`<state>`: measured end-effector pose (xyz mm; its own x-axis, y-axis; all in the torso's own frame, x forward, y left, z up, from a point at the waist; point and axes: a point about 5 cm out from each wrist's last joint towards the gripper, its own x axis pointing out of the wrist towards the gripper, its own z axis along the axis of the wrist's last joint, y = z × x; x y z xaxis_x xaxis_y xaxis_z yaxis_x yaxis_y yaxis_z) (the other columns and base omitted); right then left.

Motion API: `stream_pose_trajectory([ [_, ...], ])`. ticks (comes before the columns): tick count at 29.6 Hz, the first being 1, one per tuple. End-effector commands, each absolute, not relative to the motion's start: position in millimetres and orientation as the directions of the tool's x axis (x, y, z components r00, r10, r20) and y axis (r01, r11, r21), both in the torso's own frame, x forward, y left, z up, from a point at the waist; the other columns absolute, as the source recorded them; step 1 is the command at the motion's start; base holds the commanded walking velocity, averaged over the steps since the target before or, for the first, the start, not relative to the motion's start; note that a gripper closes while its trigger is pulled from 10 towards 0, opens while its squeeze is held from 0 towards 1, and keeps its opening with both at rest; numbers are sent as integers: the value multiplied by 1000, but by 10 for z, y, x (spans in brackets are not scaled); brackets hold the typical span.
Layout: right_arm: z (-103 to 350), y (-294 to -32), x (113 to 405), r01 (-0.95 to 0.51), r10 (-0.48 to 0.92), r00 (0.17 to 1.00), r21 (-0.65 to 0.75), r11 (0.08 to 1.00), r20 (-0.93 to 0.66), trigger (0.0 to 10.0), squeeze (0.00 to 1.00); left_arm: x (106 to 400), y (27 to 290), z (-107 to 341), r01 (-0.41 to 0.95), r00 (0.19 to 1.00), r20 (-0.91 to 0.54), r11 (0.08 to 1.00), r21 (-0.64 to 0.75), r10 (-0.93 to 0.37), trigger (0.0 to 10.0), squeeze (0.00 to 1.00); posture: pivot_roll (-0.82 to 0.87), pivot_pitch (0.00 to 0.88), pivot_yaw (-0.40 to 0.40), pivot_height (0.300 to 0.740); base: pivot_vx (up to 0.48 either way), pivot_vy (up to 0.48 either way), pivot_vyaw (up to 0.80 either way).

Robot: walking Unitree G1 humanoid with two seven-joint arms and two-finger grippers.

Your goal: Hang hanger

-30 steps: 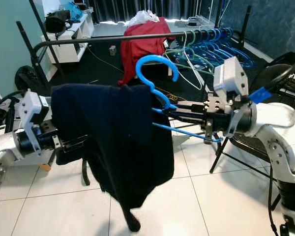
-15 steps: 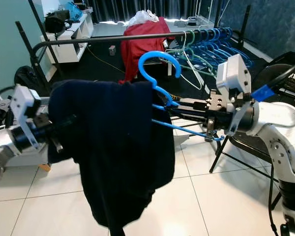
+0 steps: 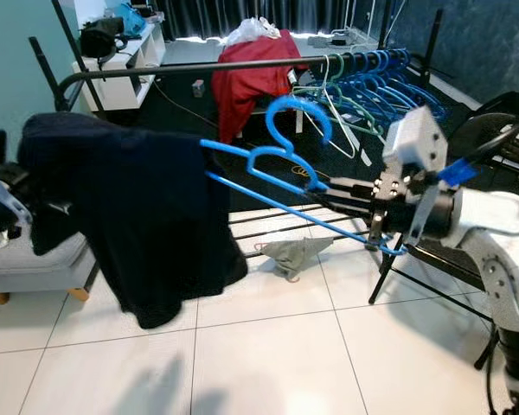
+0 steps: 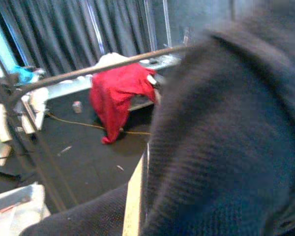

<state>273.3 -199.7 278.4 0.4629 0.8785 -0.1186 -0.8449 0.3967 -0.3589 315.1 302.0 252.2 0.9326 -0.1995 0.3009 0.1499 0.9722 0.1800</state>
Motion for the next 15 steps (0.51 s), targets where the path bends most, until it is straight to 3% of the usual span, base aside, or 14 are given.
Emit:
stream_pose_trajectory([
  [1,2758,-2004,2745,-840,869,476,-366,401,-140,0,0,3117,3116,2640,99,926,339,974,205,-166,0,0,-113,0,48,740,0,0,0],
  [7,2040,-2238,2828,-820,725,572,-257,511,-383,0,0,3101,3306,2875,-36,879,477,996,76,-4,0,0,-112,0,53,740,0,0,0],
  [15,1659,-2374,2799,-799,625,581,-216,562,-522,0,0,3080,3402,2892,-97,853,513,995,-28,97,0,0,-111,0,58,740,0,0,0],
])
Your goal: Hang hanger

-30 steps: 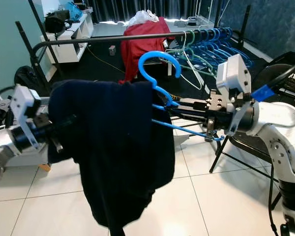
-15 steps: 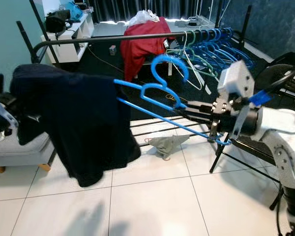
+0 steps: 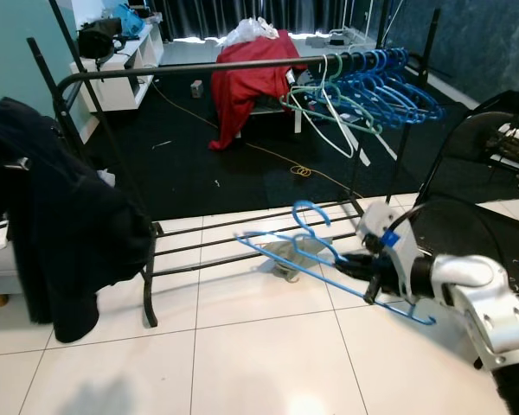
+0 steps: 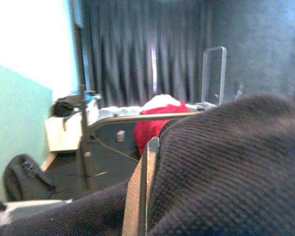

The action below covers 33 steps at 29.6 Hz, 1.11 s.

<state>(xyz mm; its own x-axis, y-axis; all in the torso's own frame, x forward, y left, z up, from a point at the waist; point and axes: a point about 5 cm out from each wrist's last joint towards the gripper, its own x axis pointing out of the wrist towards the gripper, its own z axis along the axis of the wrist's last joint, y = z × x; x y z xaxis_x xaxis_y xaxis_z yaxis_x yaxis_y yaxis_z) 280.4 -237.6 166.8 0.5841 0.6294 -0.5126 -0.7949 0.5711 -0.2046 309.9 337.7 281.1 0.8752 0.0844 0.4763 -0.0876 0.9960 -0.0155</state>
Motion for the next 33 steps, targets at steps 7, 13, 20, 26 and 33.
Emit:
stream_pose_trajectory([
  [7,1240,-2500,2725,-758,499,576,-195,622,-647,0,0,3026,3482,2782,-194,821,514,968,-157,248,0,0,-106,0,57,740,0,0,0],
  [13,1196,-2501,2769,-721,466,620,-225,655,-630,10000,0,3019,3465,2673,-272,837,475,960,-70,271,0,0,-99,0,57,740,0,0,0],
  [20,1158,-2267,3006,-531,416,809,-209,821,-416,10000,0,3026,3135,2010,-298,925,271,951,80,267,10000,0,-93,0,57,740,0,0,0],
  [26,1053,-2124,3040,-443,370,863,-163,882,-343,10000,0,2954,2818,1581,-227,966,153,967,116,209,10000,0,-82,0,50,740,0,0,0],
  [33,975,-2018,3044,-388,341,890,-112,915,-303,10000,0,2875,2594,1262,-194,980,62,975,105,189,10000,0,-81,0,47,740,0,0,0],
])
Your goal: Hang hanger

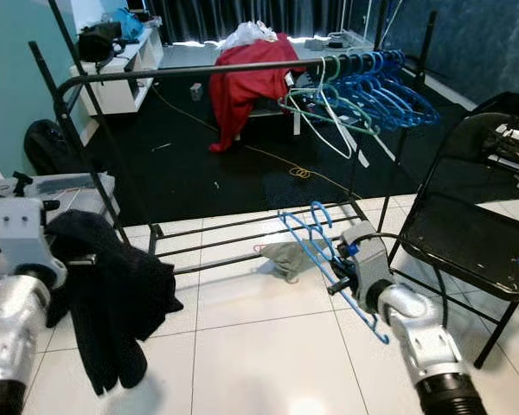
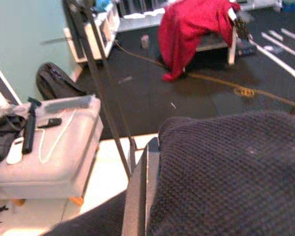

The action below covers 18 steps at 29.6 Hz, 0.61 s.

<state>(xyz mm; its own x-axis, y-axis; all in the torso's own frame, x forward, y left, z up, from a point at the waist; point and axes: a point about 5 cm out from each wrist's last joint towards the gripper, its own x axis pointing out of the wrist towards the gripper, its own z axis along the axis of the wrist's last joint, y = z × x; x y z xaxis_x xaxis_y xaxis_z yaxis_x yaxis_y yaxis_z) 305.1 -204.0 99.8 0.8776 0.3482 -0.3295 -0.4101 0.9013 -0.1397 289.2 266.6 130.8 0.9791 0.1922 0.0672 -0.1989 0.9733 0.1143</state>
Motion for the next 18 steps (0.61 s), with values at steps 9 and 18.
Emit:
stream_pose_trajectory([
  [9,778,-1794,3013,-344,311,907,-72,936,-284,10000,0,2573,2184,600,-182,958,-204,977,115,202,10000,0,-83,0,52,740,0,0,0],
  [18,752,-1774,3010,-341,310,909,-70,937,-280,10000,0,2551,2165,545,-162,951,-247,980,111,185,10000,0,-77,0,54,740,0,0,0],
])
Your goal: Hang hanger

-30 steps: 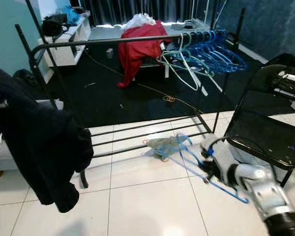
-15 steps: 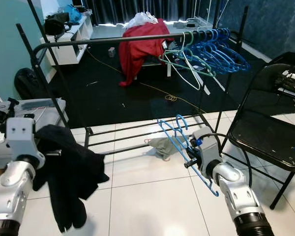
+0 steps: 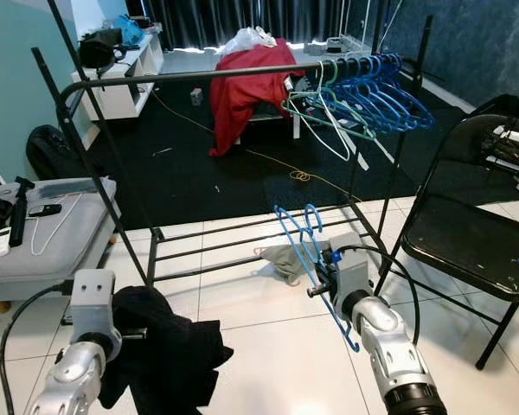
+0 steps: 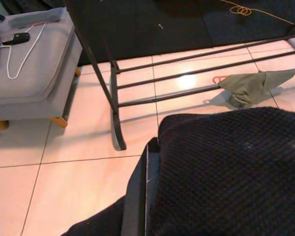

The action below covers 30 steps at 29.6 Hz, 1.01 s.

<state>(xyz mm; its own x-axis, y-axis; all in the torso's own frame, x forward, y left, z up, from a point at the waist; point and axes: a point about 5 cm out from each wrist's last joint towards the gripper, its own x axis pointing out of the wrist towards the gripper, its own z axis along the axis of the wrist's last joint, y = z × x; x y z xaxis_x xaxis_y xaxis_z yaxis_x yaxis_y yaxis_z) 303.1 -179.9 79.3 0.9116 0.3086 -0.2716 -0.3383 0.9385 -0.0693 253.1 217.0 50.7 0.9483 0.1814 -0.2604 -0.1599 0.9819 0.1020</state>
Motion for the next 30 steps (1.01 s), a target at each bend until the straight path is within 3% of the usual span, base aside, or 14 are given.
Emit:
stream_pose_trajectory([
  [1,749,-1760,3012,-350,323,907,-57,935,-269,10000,0,2562,2147,538,-128,957,-249,987,100,150,10000,0,-75,0,58,740,0,0,769],
  [7,745,-1739,3026,-360,343,908,-28,933,-241,10000,0,2559,2158,563,-115,971,-213,993,-4,112,10000,0,-76,0,70,740,0,0,769],
  [30,742,-1688,3058,-381,371,902,-3,925,-219,10000,0,2545,2221,596,-155,970,-197,988,-29,146,10000,0,-16,0,38,740,0,0,769],
])
